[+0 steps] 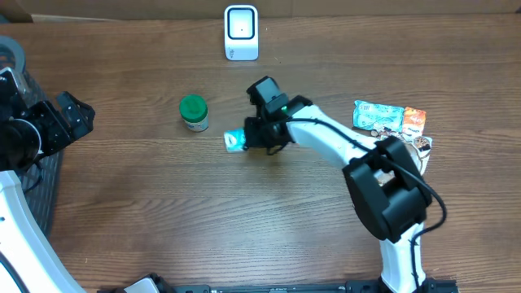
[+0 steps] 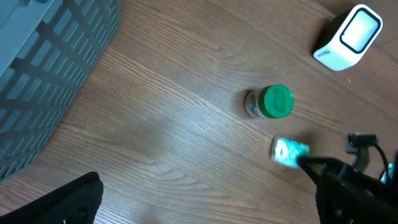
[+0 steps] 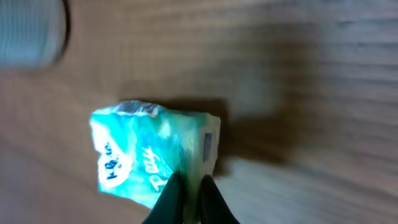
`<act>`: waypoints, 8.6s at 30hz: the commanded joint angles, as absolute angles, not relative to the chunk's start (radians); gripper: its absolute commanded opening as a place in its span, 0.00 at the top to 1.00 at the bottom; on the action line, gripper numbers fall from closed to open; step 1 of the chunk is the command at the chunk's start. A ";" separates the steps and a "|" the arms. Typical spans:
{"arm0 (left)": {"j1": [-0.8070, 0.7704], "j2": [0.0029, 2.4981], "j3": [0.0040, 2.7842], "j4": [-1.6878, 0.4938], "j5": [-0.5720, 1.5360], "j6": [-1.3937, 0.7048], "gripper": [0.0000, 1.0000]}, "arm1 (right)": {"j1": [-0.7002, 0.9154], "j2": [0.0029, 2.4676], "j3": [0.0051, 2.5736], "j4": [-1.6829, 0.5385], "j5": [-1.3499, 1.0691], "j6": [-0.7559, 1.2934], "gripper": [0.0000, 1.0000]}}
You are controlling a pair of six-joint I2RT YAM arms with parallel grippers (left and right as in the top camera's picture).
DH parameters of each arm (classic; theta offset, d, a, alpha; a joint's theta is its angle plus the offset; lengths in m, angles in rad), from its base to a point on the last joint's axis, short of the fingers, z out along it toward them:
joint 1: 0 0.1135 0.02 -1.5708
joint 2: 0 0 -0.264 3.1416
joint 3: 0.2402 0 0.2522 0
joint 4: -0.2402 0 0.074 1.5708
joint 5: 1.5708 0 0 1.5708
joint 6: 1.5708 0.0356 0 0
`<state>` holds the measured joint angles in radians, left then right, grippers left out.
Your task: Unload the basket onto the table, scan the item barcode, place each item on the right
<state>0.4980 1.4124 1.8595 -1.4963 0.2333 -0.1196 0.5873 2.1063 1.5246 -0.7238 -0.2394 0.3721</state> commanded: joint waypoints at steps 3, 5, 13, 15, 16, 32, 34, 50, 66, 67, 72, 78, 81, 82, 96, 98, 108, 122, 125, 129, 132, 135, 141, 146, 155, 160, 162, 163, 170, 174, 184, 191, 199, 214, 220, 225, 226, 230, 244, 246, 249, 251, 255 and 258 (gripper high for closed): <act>0.501 1.414 1.872 -1.494 0.244 -0.101 0.00 | 0.574 1.995 1.567 -0.879 -0.293 -0.162 0.96; 0.501 1.414 1.872 -1.495 0.244 -0.101 0.00 | 0.574 2.000 1.563 -0.956 -0.290 -0.362 0.96; 0.501 1.414 1.872 -1.494 0.244 -0.101 0.00 | 0.573 2.002 1.557 -0.985 -0.237 -0.743 0.96; 0.501 1.414 1.872 -1.495 0.244 -0.101 0.00 | 0.570 2.002 1.557 -0.950 -0.197 -0.741 0.72; 0.501 1.414 1.872 -1.494 0.244 -0.101 0.01 | 0.569 2.002 1.557 -0.933 -0.183 -0.740 0.66; 0.501 1.414 1.872 -1.494 0.244 -0.101 0.00 | 0.579 2.000 1.518 -0.974 -0.275 0.453 0.45; 0.501 1.414 1.872 -1.494 0.244 -0.101 0.00 | 0.591 2.000 1.458 -0.942 -0.275 0.503 0.51; 0.501 1.414 1.872 -1.494 0.244 -0.101 0.00 | 0.597 2.000 1.328 -0.767 -0.244 0.528 0.96; 0.501 1.414 1.872 -1.494 0.244 -0.101 0.01 | 0.334 1.681 1.331 -0.469 -1.272 0.363 0.96; 0.501 1.414 1.872 -1.494 0.244 -0.101 0.01 | 0.312 1.677 1.331 -0.417 -1.372 0.370 0.96; 0.501 1.414 1.872 -1.494 0.244 -0.101 0.01 | 0.241 1.678 1.331 -0.237 -1.570 0.533 0.96; 0.501 1.414 1.872 -1.494 0.244 -0.101 0.00 | 0.227 1.677 1.331 -0.070 -1.569 0.831 0.96; 0.501 1.414 1.872 -1.494 0.244 -0.101 0.01 | 0.228 1.677 1.331 0.048 -1.562 1.000 0.96; 0.501 1.414 1.872 -1.495 0.244 -0.101 0.00 | 0.229 1.677 1.331 0.079 -1.552 1.037 0.96; 0.501 1.414 1.872 -1.495 0.244 -0.101 0.00 | 0.351 1.697 1.330 -0.559 -0.713 0.544 0.96; 0.501 1.414 1.872 -1.495 0.244 -0.101 0.00 | 0.398 1.697 1.332 -0.631 -0.518 0.540 0.96; 0.501 1.414 1.872 -1.494 0.244 -0.101 0.01 | 0.460 1.720 1.689 -0.879 0.072 0.421 0.96; 0.501 1.414 1.872 -1.494 0.244 -0.101 0.00 | 0.560 2.094 1.985 -0.222 0.676 -0.326 0.96; 0.501 1.414 1.872 -1.495 0.244 -0.101 0.00 | 0.572 2.214 1.985 -0.026 0.680 -0.591 0.96; 0.501 1.414 1.872 -1.495 0.244 -0.101 0.00 | 0.575 2.366 1.985 0.175 0.676 -0.890 0.96; 0.501 1.414 1.872 -1.494 0.244 -0.101 0.00 | 0.576 2.453 1.985 0.286 0.661 -1.036 0.96; 0.501 1.414 1.872 -1.494 0.244 -0.101 0.00 | 0.576 2.533 1.985 0.375 0.618 -1.137 0.96; 0.501 1.414 1.872 -1.495 0.244 -0.101 0.00 | 0.577 2.589 1.985 0.434 0.570 -1.146 0.96; 0.501 1.414 1.872 -1.494 0.244 -0.101 0.00 | 0.578 2.593 1.985 0.441 0.563 -1.146 0.96; 0.501 1.414 1.872 -1.495 0.244 -0.101 0.01 | 0.587 2.593 1.985 0.441 0.546 -1.146 0.96; 0.501 1.414 1.872 -1.494 0.244 -0.101 0.00 | 0.605 2.580 1.985 0.463 0.552 -1.056 0.96; 0.501 1.414 1.872 -1.494 0.244 -0.101 0.00 | 0.608 2.558 1.985 0.463 0.556 -0.996 0.96; 0.501 1.414 1.872 -1.495 0.244 -0.101 0.01 | 0.608 2.544 1.985 0.463 0.559 -0.966 0.96; 0.501 1.414 1.872 -1.494 0.244 -0.101 0.00 | 0.609 2.394 1.985 0.348 0.566 -0.742 0.96; 0.501 1.414 1.872 -1.494 0.244 -0.101 0.01 | 0.604 2.270 1.985 0.126 0.469 -0.478 0.96; 0.501 1.414 1.872 -1.495 0.244 -0.101 0.00 | 0.486 1.995 1.985 -0.535 0.097 0.259 0.96; 0.501 1.414 1.872 -1.494 0.244 -0.101 0.00 | 0.319 1.972 1.969 -1.086 0.076 0.514 0.96; 0.501 1.414 1.872 -1.495 0.244 -0.101 0.01 | 0.109 1.991 1.801 -1.240 0.068 0.622 0.96; 0.501 1.414 1.872 -1.494 0.244 -0.101 0.01 | -0.078 1.992 1.677 -1.248 0.004 0.585 0.50; 0.501 1.414 1.872 -1.495 0.244 -0.101 0.01 | -0.076 1.975 1.681 -1.231 -0.320 0.411 0.47; 0.501 1.414 1.872 -1.494 0.244 -0.101 0.00 | -0.023 1.966 1.681 -1.182 -0.576 0.280 0.47; 0.501 1.414 1.872 -1.494 0.244 -0.101 0.00 | 0.000 1.966 1.681 -1.158 -0.587 0.280 0.47; 0.501 1.414 1.872 -1.494 0.244 -0.101 0.00 | 0.151 1.966 1.681 -0.960 -0.607 0.336 0.46; 0.501 1.414 1.872 -1.494 0.244 -0.101 0.00 | 0.682 2.027 1.721 -0.537 -0.072 0.247 0.00; 0.501 1.414 1.872 -1.494 0.244 -0.101 0.01 | 0.718 2.062 1.777 -0.547 -0.022 0.217 0.00; 0.501 1.414 1.872 -1.495 0.244 -0.101 0.00 | 0.744 2.128 1.874 -0.580 0.017 0.171 0.00; 0.501 1.414 1.872 -1.494 0.244 -0.101 0.01 | 0.750 2.168 1.922 -0.593 0.018 0.149 0.00; 0.501 1.414 1.872 -1.494 0.244 -0.101 0.00 | 0.753 2.235 1.961 -0.585 0.018 0.089 0.00; 0.501 1.414 1.872 -1.494 0.244 -0.101 0.00 | 0.756 2.271 1.961 -0.569 0.017 0.043 0.00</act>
